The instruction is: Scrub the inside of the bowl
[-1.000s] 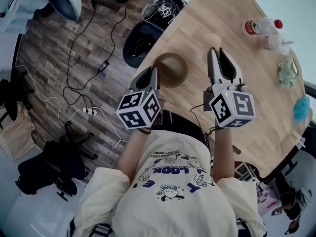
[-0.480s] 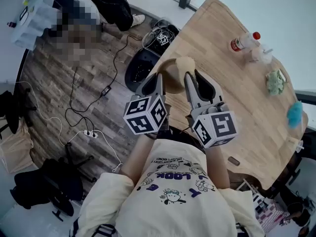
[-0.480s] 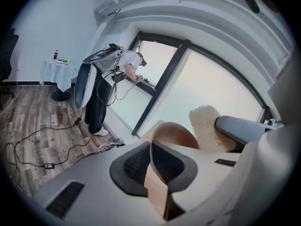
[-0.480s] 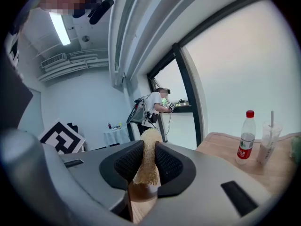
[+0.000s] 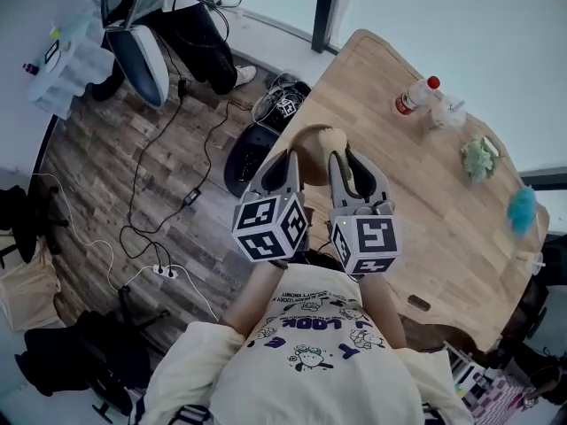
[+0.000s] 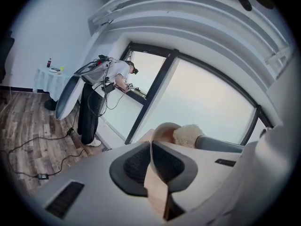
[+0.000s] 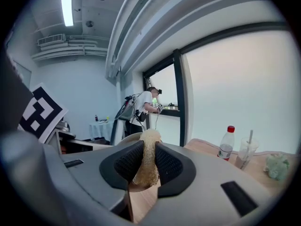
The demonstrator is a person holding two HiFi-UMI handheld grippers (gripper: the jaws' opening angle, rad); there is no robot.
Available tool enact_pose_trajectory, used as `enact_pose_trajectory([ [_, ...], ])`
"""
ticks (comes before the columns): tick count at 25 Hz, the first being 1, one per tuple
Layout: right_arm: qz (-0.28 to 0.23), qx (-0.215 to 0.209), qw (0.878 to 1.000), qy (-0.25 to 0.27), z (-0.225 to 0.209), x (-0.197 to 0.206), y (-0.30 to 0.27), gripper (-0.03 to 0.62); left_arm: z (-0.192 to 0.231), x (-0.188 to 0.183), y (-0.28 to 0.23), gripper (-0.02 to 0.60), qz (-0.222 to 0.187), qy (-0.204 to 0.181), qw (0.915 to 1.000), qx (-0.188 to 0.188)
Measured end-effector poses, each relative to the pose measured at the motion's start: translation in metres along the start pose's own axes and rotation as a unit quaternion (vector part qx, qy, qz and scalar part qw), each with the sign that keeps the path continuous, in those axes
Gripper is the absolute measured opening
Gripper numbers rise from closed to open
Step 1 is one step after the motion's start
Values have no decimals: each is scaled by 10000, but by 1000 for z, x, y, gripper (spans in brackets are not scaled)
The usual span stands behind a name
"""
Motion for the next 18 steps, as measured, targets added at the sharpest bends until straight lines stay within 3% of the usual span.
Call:
enact_pose_trajectory([
  [8,223,338,9991,-112,-17,7,6,75,-23,9,2,49,126,-446,9982,385],
  [18,335,-144,9993,-78,-17,6,4,72,-38,12,-5,55,349,-1005,9904,880],
])
Point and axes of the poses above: the fingertips, and each gripper's own axes: y backward along the fingers, z to its left, x out of its underside, the point moved 5 cm from there along y, backward along the fingers, and after that the axes turned 14 degrees about -z, right-handed, at the moved point
